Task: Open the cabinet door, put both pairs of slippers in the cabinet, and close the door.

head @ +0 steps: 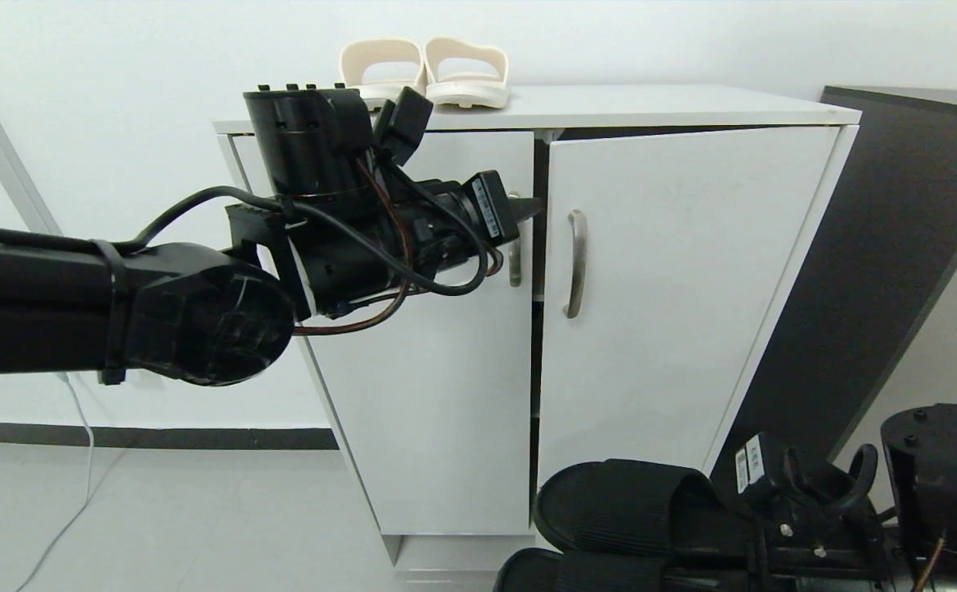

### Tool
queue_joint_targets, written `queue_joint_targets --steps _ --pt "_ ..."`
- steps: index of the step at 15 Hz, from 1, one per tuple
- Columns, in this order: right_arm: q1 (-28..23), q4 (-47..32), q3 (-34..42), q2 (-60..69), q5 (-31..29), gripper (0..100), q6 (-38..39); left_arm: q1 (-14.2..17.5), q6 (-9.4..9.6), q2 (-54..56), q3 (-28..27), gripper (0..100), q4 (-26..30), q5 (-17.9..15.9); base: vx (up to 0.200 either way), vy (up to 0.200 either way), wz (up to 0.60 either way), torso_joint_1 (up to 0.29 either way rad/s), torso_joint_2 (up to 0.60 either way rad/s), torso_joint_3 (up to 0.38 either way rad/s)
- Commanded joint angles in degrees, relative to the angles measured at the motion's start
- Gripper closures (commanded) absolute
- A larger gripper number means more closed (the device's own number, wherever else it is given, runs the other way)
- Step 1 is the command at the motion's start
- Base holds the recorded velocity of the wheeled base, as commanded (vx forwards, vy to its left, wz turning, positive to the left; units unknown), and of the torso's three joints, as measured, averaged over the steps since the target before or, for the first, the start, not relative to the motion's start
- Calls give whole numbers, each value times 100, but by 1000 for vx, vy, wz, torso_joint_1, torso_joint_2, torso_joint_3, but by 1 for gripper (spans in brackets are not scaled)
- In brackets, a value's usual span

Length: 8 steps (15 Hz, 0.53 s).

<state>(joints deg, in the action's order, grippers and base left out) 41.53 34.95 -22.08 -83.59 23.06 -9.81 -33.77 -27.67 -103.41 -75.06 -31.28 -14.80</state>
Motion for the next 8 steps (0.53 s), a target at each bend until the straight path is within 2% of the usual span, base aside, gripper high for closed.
queue_joint_targets --steps 1,8 --pt "4 29 72 9 5 100 -100 46 -1 -179 -97 100 -1 -5 0 0 0 0 0 0" --pt "136 47 195 -17 -21 100 -196 46 -1 -425 -378 100 17 -5 0 0 0 0 0 0"
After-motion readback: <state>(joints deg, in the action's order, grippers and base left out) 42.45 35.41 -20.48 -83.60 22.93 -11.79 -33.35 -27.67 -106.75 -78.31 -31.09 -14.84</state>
